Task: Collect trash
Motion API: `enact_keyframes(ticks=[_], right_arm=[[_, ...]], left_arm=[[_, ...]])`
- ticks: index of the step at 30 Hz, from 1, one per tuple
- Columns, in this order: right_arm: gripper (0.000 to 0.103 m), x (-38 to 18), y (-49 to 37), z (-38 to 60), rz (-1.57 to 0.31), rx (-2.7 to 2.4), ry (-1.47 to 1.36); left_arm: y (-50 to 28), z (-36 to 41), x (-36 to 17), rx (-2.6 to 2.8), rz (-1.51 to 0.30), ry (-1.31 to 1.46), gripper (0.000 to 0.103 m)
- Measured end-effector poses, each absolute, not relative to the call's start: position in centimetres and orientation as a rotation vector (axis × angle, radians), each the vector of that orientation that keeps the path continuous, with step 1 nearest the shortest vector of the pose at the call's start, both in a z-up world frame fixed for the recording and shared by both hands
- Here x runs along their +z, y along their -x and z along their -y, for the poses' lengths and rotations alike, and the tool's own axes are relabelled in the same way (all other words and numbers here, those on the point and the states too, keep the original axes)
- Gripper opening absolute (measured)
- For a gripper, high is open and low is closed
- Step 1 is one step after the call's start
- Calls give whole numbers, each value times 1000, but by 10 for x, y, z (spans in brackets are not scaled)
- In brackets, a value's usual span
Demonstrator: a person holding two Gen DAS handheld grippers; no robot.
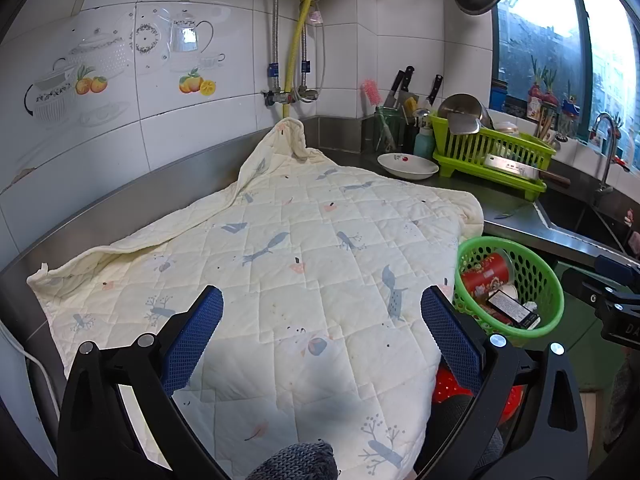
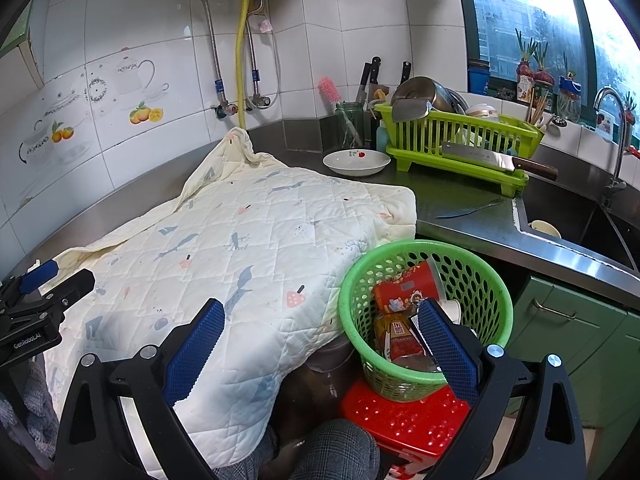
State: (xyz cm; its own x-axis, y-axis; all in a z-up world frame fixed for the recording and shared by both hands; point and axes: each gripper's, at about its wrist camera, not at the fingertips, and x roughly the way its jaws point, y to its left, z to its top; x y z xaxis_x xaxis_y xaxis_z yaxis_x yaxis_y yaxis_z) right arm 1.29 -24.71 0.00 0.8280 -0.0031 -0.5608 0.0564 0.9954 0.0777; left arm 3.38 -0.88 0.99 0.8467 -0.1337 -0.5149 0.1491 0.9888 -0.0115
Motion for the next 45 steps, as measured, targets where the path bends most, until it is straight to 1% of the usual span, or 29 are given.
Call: enact_keyframes(ticks=[45], right_arm=[[94,-1,-13,245,-595,-31,-93]], left_arm=[[-33,14,12,-156,-527,-37,98]])
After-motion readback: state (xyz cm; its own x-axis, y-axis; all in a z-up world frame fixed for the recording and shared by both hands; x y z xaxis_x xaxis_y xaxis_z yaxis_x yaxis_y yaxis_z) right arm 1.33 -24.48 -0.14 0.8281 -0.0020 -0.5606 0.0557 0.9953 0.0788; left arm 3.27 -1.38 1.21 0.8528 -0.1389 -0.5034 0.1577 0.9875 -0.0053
